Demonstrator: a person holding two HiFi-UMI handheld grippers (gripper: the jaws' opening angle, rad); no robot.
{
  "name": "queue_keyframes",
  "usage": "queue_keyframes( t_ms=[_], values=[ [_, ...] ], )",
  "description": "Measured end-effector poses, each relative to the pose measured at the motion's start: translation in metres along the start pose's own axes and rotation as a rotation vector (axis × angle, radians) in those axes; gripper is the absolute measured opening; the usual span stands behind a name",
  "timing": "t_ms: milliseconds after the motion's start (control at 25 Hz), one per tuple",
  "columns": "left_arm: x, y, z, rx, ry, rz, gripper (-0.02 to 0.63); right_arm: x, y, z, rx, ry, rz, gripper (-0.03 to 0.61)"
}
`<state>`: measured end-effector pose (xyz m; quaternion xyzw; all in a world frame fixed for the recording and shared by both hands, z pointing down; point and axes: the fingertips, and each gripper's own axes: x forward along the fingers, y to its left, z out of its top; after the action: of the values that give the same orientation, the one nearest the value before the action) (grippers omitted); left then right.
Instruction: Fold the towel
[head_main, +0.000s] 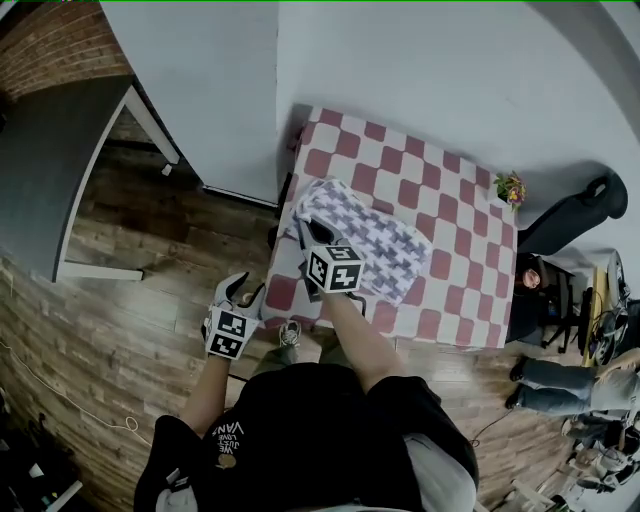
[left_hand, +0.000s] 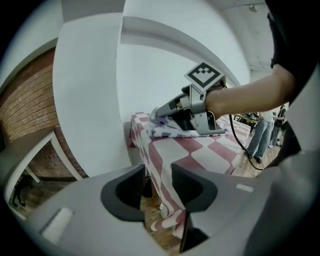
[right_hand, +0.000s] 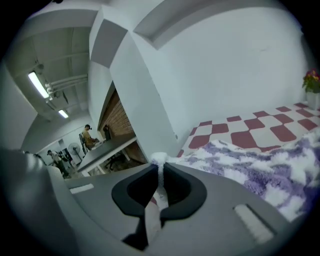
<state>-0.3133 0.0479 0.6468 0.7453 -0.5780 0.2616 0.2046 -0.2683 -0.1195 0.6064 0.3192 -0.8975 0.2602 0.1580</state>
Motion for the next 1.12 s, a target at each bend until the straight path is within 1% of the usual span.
queue_keyframes(
  t_ms=[80,160,200,240,320,360,440,480,560,680,760,840,880,960,1040,1120],
  values=[
    [0.001,0.0,-0.001,-0.001,0.005,-0.003,0.138,0.004,0.0,-0.013,-0.034,0.066,-0.007,0.028],
    [0.004,-0.001,0.002,0.001,0.006,-0.01,0.138,0.006,0.001,-0.024,-0.047,0.14,0.0,0.03],
    [0.007,-0.002,0.004,0.004,0.004,-0.016,0.139,0.005,0.002,-0.028,-0.049,0.175,0.01,0.041],
    [0.009,-0.004,0.007,0.009,0.002,-0.023,0.14,0.002,0.004,-0.032,-0.051,0.2,0.027,0.075],
    [0.015,-0.008,0.015,0.021,-0.008,-0.038,0.138,-0.007,0.011,-0.031,-0.051,0.207,0.072,0.167],
    [0.019,-0.011,0.02,0.029,-0.015,-0.045,0.139,-0.015,0.012,-0.028,-0.049,0.193,0.091,0.184],
    [0.027,-0.017,0.034,0.047,-0.032,-0.056,0.139,-0.036,0.006,-0.02,-0.037,0.147,0.103,0.186],
    [0.031,-0.021,0.041,0.059,-0.043,-0.059,0.139,-0.049,-0.001,-0.015,-0.033,0.121,0.092,0.186],
    [0.04,-0.027,0.058,0.092,-0.071,-0.062,0.14,-0.078,-0.023,-0.006,-0.053,0.071,0.034,0.186],
    [0.055,-0.032,0.086,0.146,-0.113,-0.052,0.14,-0.125,-0.063,0.001,-0.151,0.033,-0.111,0.186],
    [0.066,-0.029,0.103,0.173,-0.139,-0.031,0.14,-0.155,-0.092,-0.004,-0.219,0.043,-0.212,0.184],
    [0.078,-0.023,0.122,0.179,-0.161,-0.008,0.143,-0.177,-0.112,-0.016,-0.273,0.082,-0.271,0.184],
    [0.084,-0.019,0.131,0.171,-0.162,-0.003,0.146,-0.185,-0.118,-0.024,-0.298,0.107,-0.28,0.184],
    [0.098,-0.011,0.141,0.149,-0.135,-0.004,0.153,-0.196,-0.122,-0.04,-0.353,0.157,-0.268,0.184],
    [0.114,-0.004,0.139,0.129,-0.076,-0.009,0.155,-0.202,-0.122,-0.054,-0.411,0.204,-0.252,0.184],
    [0.131,0.0,0.128,0.11,-0.004,-0.023,0.155,-0.204,-0.126,-0.067,-0.453,0.254,-0.25,0.184]
  ],
)
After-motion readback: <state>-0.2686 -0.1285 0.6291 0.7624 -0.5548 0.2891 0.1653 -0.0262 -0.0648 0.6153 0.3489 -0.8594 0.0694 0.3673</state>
